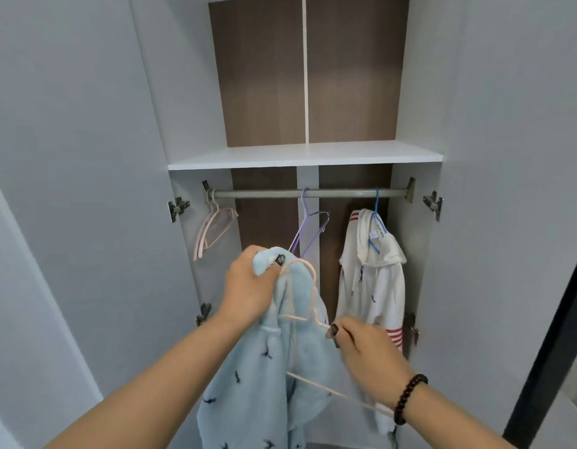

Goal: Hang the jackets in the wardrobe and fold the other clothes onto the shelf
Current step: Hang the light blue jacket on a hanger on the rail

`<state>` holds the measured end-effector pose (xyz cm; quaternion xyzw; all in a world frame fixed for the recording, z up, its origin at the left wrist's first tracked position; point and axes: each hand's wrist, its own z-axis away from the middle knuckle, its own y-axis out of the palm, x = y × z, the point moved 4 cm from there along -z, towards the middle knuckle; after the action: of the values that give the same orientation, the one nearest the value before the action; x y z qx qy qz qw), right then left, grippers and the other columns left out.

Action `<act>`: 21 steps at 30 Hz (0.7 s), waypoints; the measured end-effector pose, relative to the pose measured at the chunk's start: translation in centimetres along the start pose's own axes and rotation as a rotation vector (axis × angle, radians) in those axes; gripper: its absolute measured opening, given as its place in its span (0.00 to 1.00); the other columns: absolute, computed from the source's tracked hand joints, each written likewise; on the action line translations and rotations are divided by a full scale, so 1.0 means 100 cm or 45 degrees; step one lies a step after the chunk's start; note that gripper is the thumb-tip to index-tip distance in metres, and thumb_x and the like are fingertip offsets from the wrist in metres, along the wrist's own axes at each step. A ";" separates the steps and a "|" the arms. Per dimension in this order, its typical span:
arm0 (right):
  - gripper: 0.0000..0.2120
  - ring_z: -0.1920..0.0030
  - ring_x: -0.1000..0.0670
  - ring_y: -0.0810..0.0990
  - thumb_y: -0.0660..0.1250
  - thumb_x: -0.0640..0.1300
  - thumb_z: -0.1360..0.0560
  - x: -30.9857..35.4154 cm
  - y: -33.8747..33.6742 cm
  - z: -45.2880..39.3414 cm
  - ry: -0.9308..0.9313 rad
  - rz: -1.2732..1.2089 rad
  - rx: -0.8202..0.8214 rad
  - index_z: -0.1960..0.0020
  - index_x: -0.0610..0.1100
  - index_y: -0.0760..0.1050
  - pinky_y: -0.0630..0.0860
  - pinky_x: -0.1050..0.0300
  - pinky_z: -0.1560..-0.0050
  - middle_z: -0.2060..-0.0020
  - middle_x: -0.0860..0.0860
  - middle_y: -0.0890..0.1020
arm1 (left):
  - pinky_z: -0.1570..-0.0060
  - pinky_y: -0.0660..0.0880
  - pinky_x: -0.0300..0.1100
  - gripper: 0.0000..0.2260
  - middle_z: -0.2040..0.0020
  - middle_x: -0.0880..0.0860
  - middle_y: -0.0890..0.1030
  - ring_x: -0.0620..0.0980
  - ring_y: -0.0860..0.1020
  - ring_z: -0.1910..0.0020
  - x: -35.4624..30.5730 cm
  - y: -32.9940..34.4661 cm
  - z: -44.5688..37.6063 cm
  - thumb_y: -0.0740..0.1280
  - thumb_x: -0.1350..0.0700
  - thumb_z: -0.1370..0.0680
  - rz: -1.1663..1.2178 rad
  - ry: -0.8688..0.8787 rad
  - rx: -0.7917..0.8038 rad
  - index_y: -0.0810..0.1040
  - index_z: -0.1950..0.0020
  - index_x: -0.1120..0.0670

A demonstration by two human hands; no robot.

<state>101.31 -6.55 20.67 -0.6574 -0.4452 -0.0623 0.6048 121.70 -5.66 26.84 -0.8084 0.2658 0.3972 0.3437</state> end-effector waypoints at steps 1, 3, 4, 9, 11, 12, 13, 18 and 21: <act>0.11 0.67 0.57 0.73 0.57 0.45 0.20 -0.001 0.007 0.001 0.019 -0.049 0.024 0.60 0.50 0.73 0.74 0.57 0.61 0.69 0.55 0.76 | 0.62 0.70 0.31 0.04 0.60 0.46 0.80 0.43 0.77 0.61 -0.007 0.004 0.001 0.70 0.55 0.24 0.061 -0.022 0.003 0.76 0.57 0.51; 0.12 0.69 0.57 0.72 0.62 0.49 0.23 -0.006 0.016 0.002 0.111 -0.163 0.024 0.65 0.48 0.73 0.72 0.58 0.63 0.72 0.55 0.76 | 0.56 0.75 0.39 0.03 0.58 0.49 0.82 0.47 0.79 0.59 -0.015 0.013 0.003 0.70 0.54 0.24 0.206 -0.096 0.039 0.78 0.56 0.51; 0.13 0.69 0.58 0.72 0.65 0.52 0.26 -0.011 0.018 0.002 0.169 -0.214 -0.008 0.67 0.47 0.73 0.72 0.59 0.63 0.72 0.55 0.77 | 0.54 0.76 0.43 0.03 0.57 0.50 0.82 0.48 0.79 0.58 -0.017 0.017 0.005 0.70 0.54 0.24 0.280 -0.145 0.070 0.78 0.56 0.51; 0.09 0.70 0.61 0.73 0.68 0.46 0.30 -0.035 -0.001 0.004 0.315 -0.481 -0.274 0.68 0.49 0.78 0.72 0.57 0.63 0.72 0.55 0.79 | 0.50 0.76 0.44 0.06 0.54 0.47 0.81 0.47 0.79 0.53 -0.016 0.033 0.007 0.72 0.52 0.26 0.213 -0.144 0.221 0.76 0.53 0.48; 0.13 0.72 0.62 0.71 0.69 0.41 0.29 -0.040 -0.009 0.006 0.320 -0.599 -0.364 0.72 0.51 0.78 0.66 0.61 0.65 0.76 0.57 0.77 | 0.50 0.73 0.37 0.08 0.52 0.43 0.79 0.43 0.77 0.51 -0.018 0.036 0.008 0.71 0.51 0.26 0.048 -0.021 0.317 0.74 0.51 0.46; 0.15 0.73 0.62 0.70 0.69 0.39 0.30 -0.042 -0.013 0.007 0.321 -0.646 -0.406 0.73 0.50 0.78 0.65 0.62 0.66 0.77 0.56 0.76 | 0.50 0.72 0.36 0.10 0.50 0.43 0.78 0.42 0.76 0.50 -0.020 0.040 0.012 0.71 0.50 0.25 -0.028 0.066 0.413 0.72 0.48 0.45; 0.15 0.73 0.61 0.69 0.69 0.38 0.30 -0.043 -0.015 0.007 0.317 -0.676 -0.438 0.74 0.50 0.78 0.66 0.62 0.66 0.77 0.55 0.75 | 0.49 0.72 0.37 0.11 0.48 0.43 0.78 0.43 0.76 0.49 -0.023 0.045 0.017 0.70 0.49 0.25 -0.151 0.185 0.526 0.71 0.46 0.44; 0.14 0.67 0.51 0.71 0.70 0.36 0.28 -0.046 -0.024 0.013 0.288 -0.801 -0.489 0.72 0.43 0.78 0.68 0.57 0.62 0.73 0.41 0.77 | 0.54 0.74 0.45 0.13 0.46 0.45 0.79 0.50 0.79 0.49 -0.042 0.053 0.028 0.57 0.39 0.22 -0.877 0.835 0.489 0.70 0.42 0.44; 0.13 0.65 0.50 0.71 0.69 0.35 0.28 -0.043 -0.038 0.016 0.231 -0.897 -0.507 0.71 0.39 0.78 0.68 0.54 0.59 0.72 0.38 0.77 | 0.63 0.71 0.43 0.25 0.59 0.47 0.79 0.51 0.78 0.59 -0.058 0.044 0.023 0.50 0.32 0.25 -1.059 1.046 0.316 0.77 0.55 0.49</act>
<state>95.50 -7.83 20.43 -0.5609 -0.5669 -0.4081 0.4444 114.44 -5.74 29.05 -0.8859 0.0826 -0.1498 0.4311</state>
